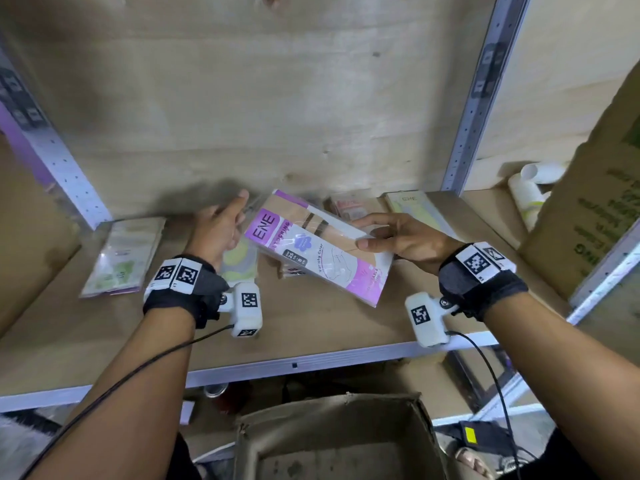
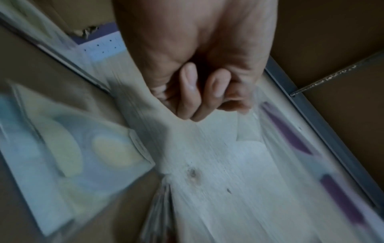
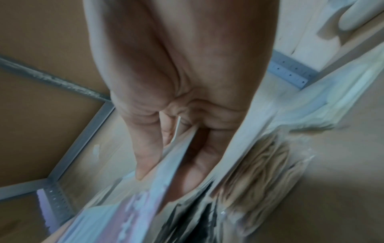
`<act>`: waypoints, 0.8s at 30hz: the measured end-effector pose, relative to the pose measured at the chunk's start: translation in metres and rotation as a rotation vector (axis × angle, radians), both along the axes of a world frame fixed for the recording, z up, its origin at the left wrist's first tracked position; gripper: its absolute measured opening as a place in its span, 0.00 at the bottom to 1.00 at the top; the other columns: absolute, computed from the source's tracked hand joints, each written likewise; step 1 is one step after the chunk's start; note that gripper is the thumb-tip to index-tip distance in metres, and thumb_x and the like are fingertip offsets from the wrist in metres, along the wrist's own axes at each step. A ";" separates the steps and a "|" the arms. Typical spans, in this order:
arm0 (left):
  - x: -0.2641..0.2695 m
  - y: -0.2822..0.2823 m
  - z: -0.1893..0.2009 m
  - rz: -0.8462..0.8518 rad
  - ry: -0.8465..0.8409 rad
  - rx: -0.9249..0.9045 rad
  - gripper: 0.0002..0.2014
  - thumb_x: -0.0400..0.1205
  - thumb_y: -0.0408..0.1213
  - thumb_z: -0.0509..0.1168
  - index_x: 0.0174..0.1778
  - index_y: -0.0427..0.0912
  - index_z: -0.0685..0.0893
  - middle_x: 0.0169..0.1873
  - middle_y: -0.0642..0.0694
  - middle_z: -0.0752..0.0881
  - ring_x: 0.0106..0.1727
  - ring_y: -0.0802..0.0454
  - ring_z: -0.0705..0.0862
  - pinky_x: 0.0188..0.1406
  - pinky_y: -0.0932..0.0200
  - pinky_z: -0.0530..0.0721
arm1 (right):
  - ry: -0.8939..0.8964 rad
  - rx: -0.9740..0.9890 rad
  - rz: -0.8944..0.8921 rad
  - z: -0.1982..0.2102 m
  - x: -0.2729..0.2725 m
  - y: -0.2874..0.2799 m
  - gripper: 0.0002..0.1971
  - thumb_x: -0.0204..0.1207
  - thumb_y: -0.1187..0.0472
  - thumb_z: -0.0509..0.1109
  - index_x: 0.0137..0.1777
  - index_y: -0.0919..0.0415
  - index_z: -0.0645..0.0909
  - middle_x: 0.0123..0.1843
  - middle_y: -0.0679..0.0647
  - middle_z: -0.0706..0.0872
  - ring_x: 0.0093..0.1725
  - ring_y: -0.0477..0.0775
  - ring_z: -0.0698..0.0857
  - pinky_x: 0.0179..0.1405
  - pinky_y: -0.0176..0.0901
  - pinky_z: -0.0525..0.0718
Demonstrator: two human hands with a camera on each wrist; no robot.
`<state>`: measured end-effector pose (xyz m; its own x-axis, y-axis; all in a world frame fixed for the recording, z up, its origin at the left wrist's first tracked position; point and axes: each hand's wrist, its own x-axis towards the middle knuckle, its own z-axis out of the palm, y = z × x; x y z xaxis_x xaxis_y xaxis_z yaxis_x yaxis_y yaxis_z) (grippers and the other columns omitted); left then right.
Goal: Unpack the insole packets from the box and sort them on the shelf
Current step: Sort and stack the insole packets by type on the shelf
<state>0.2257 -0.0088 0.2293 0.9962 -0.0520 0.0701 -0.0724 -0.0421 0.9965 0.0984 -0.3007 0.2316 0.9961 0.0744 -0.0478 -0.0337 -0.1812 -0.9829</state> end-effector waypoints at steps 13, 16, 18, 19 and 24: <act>-0.019 -0.052 -0.007 -0.408 0.221 -0.204 0.25 0.86 0.55 0.61 0.24 0.48 0.77 0.12 0.52 0.67 0.14 0.58 0.64 0.14 0.69 0.69 | -0.023 -0.033 -0.053 -0.014 -0.013 -0.048 0.17 0.76 0.71 0.74 0.64 0.63 0.84 0.56 0.67 0.90 0.51 0.55 0.89 0.49 0.41 0.86; -0.021 -0.066 -0.010 -0.282 0.246 -0.260 0.20 0.84 0.59 0.61 0.41 0.45 0.82 0.16 0.53 0.69 0.15 0.59 0.62 0.15 0.67 0.60 | -0.016 -0.012 -0.092 -0.014 -0.018 -0.055 0.15 0.75 0.70 0.75 0.60 0.56 0.86 0.49 0.54 0.93 0.47 0.47 0.90 0.44 0.33 0.85; -0.022 -0.075 -0.011 -0.190 0.251 -0.342 0.23 0.81 0.65 0.61 0.49 0.47 0.85 0.20 0.53 0.72 0.17 0.60 0.65 0.20 0.66 0.64 | -0.013 0.047 -0.125 -0.014 -0.021 -0.058 0.14 0.76 0.70 0.74 0.59 0.56 0.86 0.50 0.54 0.93 0.46 0.48 0.91 0.41 0.33 0.85; -0.022 -0.079 -0.011 -0.166 0.251 -0.383 0.25 0.80 0.67 0.61 0.49 0.47 0.85 0.23 0.53 0.76 0.18 0.60 0.68 0.24 0.65 0.67 | -0.015 0.086 -0.148 -0.014 -0.023 -0.060 0.14 0.77 0.69 0.74 0.60 0.57 0.85 0.52 0.56 0.93 0.47 0.51 0.91 0.41 0.36 0.86; -0.038 -0.095 -0.017 -0.331 0.201 -0.192 0.30 0.80 0.67 0.61 0.52 0.40 0.86 0.32 0.47 0.87 0.27 0.54 0.82 0.24 0.64 0.80 | -0.009 0.266 -0.243 -0.015 -0.028 -0.063 0.14 0.78 0.68 0.72 0.62 0.59 0.82 0.51 0.60 0.89 0.43 0.59 0.87 0.37 0.44 0.85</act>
<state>0.1875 -0.1043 0.2123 0.9228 -0.3760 -0.0844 0.1459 0.1380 0.9796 0.0702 -0.3638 0.2168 0.9864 -0.1563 -0.0503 -0.0360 0.0931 -0.9950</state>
